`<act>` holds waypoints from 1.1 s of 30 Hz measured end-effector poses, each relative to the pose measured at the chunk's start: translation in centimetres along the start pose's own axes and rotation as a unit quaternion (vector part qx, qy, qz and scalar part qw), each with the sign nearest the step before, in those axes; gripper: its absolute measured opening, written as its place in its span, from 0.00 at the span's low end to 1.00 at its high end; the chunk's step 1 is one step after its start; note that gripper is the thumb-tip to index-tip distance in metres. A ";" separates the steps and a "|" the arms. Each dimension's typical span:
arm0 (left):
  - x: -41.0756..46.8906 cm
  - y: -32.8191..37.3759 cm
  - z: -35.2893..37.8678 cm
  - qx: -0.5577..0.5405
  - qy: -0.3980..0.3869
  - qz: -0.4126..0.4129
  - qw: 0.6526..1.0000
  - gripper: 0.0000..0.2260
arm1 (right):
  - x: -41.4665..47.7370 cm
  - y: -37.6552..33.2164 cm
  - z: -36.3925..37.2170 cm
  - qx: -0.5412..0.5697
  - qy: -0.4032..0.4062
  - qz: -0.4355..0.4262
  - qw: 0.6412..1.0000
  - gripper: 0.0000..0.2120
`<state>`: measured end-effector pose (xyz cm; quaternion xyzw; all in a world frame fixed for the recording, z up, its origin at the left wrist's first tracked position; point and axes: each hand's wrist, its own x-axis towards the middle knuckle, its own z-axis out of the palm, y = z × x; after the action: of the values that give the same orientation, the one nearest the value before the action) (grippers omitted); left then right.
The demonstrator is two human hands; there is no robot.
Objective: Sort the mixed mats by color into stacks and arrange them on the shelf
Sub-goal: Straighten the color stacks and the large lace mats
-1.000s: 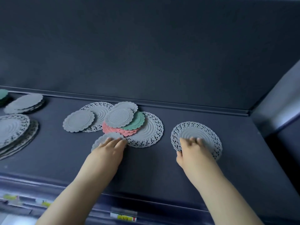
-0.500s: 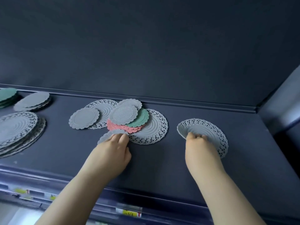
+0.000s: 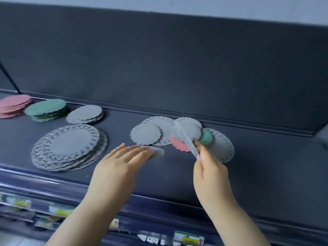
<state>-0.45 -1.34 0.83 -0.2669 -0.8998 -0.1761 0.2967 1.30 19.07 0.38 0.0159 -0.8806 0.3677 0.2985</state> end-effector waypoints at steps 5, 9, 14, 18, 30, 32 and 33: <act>-4.4 -8.7 -5.5 0.047 -0.013 -0.032 0.998 0.20 | -1.5 -8.2 7.1 0.068 -0.011 0.012 0.998 0.18; -7.1 -13.8 -8.4 0.054 0.001 -0.047 0.997 0.21 | -2.3 -12.4 12.1 0.071 -0.018 0.001 0.997 0.18; -7.9 -17.4 -10.0 0.044 0.005 -0.050 0.998 0.22 | -1.8 -15.0 14.8 0.070 -0.005 -0.004 0.998 0.19; -6.9 -19.3 -9.8 0.044 0.022 -0.064 0.997 0.22 | 0.5 -15.7 16.0 0.074 0.040 -0.052 0.995 0.20; -2.4 -25.0 -9.7 0.116 0.054 -0.195 0.972 0.20 | 3.2 -15.0 22.7 -0.075 -0.311 -0.194 0.927 0.18; -2.2 -26.2 -9.1 0.104 0.042 -0.181 0.977 0.21 | 3.9 -15.3 22.7 -0.088 -0.308 -0.191 0.928 0.21; -2.1 -26.8 -8.8 0.099 0.036 -0.170 0.980 0.21 | 4.1 -15.6 22.6 -0.095 -0.314 -0.179 0.927 0.23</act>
<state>-10.80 -27.62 1.96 -0.0723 -0.9337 -0.1433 0.3200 -9.82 -6.37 0.06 0.2599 -0.9426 0.1986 0.0674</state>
